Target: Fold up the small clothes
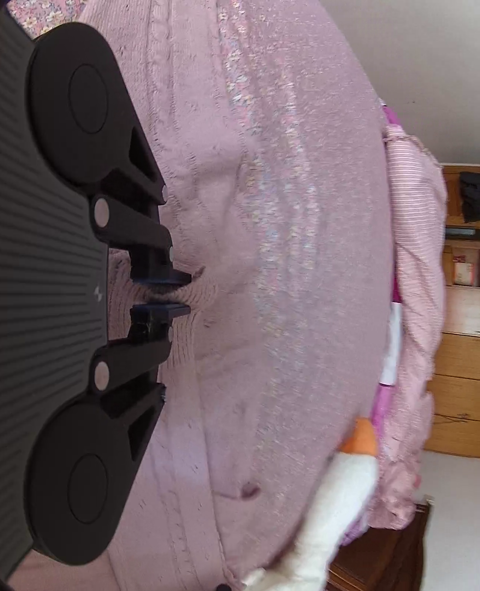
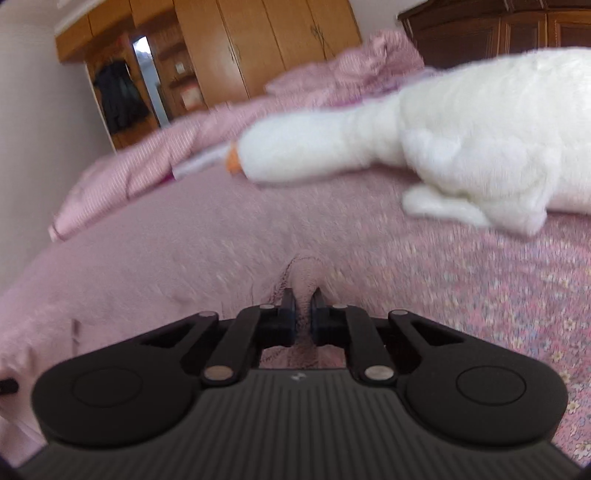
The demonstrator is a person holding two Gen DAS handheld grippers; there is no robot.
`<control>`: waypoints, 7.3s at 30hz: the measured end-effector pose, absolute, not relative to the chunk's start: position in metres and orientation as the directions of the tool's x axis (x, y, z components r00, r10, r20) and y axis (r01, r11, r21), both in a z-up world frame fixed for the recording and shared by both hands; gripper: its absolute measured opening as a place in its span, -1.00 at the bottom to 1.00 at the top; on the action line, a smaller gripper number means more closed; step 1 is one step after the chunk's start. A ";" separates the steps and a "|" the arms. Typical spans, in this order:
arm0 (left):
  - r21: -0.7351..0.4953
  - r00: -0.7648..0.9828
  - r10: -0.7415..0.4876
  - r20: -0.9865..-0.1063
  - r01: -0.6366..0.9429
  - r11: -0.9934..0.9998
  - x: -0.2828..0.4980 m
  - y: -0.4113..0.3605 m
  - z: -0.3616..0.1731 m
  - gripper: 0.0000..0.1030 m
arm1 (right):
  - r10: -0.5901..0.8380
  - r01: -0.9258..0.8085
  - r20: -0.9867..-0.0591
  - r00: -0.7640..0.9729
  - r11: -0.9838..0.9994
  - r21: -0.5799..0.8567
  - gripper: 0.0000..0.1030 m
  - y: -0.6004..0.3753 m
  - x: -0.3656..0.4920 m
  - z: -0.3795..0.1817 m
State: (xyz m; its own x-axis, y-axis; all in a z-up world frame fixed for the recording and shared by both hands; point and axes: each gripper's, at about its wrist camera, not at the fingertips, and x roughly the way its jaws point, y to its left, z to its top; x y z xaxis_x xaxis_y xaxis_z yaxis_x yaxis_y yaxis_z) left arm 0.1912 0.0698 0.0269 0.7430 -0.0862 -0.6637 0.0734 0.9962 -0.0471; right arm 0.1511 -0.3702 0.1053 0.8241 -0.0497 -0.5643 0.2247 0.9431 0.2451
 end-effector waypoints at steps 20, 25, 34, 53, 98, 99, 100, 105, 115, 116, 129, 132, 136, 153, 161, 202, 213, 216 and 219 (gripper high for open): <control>0.035 0.725 0.088 -0.684 -0.087 0.996 0.150 0.116 0.073 0.04 | -0.007 0.201 -0.607 0.795 0.947 0.252 -0.01 -0.353 0.109 0.138; 0.058 0.734 0.144 -0.663 -0.142 0.988 0.124 0.132 0.099 0.16 | 0.058 0.134 -0.596 0.801 0.953 0.273 0.00 -0.331 0.085 0.155; 0.058 0.733 0.189 -0.654 -0.200 0.978 0.082 0.158 0.120 0.25 | 0.176 0.013 -0.594 0.785 0.954 0.299 0.17 -0.283 0.046 0.167; -0.020 0.629 0.294 -0.720 -0.442 0.897 0.070 0.252 0.070 0.26 | 0.192 -0.002 -0.671 0.716 0.962 0.273 0.17 -0.232 0.014 0.134; -0.171 0.752 0.338 -0.566 -0.508 0.844 0.128 0.304 0.048 -0.73 | 0.132 0.074 -0.700 0.702 0.964 0.255 0.17 -0.232 0.014 0.114; -0.175 0.760 0.336 -0.556 -0.502 0.847 0.125 0.301 0.053 -0.73 | 0.132 0.074 -0.698 0.704 0.964 0.257 0.17 -0.233 0.014 0.115; -0.180 0.770 0.330 -0.546 -0.493 0.851 0.124 0.299 0.058 -0.73 | 0.131 0.075 -0.696 0.706 0.963 0.258 0.17 -0.234 0.014 0.115; -0.202 0.813 0.295 -0.502 -0.442 0.874 0.114 0.280 0.084 -0.74 | 0.128 0.083 -0.685 0.717 0.960 0.267 0.17 -0.238 0.011 0.119; -0.207 0.886 0.198 -0.419 -0.305 0.930 0.098 0.217 0.138 -0.74 | 0.123 0.108 -0.664 0.738 0.949 0.295 0.17 -0.250 0.002 0.122; -0.205 0.892 0.185 -0.413 -0.289 0.935 0.097 0.209 0.143 -0.74 | 0.123 0.110 -0.662 0.739 0.948 0.299 0.17 -0.252 0.001 0.122; -0.179 0.910 -0.026 -0.414 -0.054 0.982 0.086 0.089 0.155 -0.74 | 0.116 0.145 -0.637 0.762 0.928 0.343 0.17 -0.272 -0.010 0.122; -0.177 0.897 -0.070 -0.436 -0.010 0.984 0.088 0.065 0.143 -0.74 | 0.116 0.152 -0.636 0.763 0.924 0.351 0.17 -0.277 -0.012 0.120; -0.161 0.870 -0.112 -0.480 0.038 0.986 0.091 0.037 0.122 -0.74 | 0.115 0.163 -0.638 0.761 0.919 0.360 0.17 -0.282 -0.014 0.117; -0.136 0.716 -0.202 -0.668 0.150 0.979 0.083 0.021 0.054 0.06 | 0.154 0.120 -0.643 0.750 0.925 0.362 0.18 -0.276 -0.004 0.117; -0.084 0.703 -0.132 -0.699 0.102 0.991 0.056 0.053 0.060 0.16 | 0.258 -0.035 -0.633 0.730 0.939 0.342 0.18 -0.236 0.022 0.133; -0.082 0.654 0.033 -0.756 -0.145 0.986 0.062 0.129 0.038 0.17 | 0.470 -0.259 -0.628 0.620 0.879 0.401 -0.78 -0.109 0.128 0.159; -0.046 0.642 0.049 -0.765 -0.131 0.990 0.068 0.119 0.036 0.17 | 0.162 -0.223 -0.583 0.796 0.974 -0.034 -0.79 -0.133 0.111 0.145; -0.047 0.642 0.045 -0.766 -0.126 0.991 0.066 0.119 0.034 0.17 | 0.108 -0.163 -0.625 0.773 0.986 -0.030 -0.79 -0.147 0.105 0.122; -0.050 0.640 0.045 -0.767 -0.128 0.990 0.066 0.118 0.033 0.17 | 0.130 -0.161 -0.651 0.748 0.987 0.012 -0.79 -0.154 0.100 0.113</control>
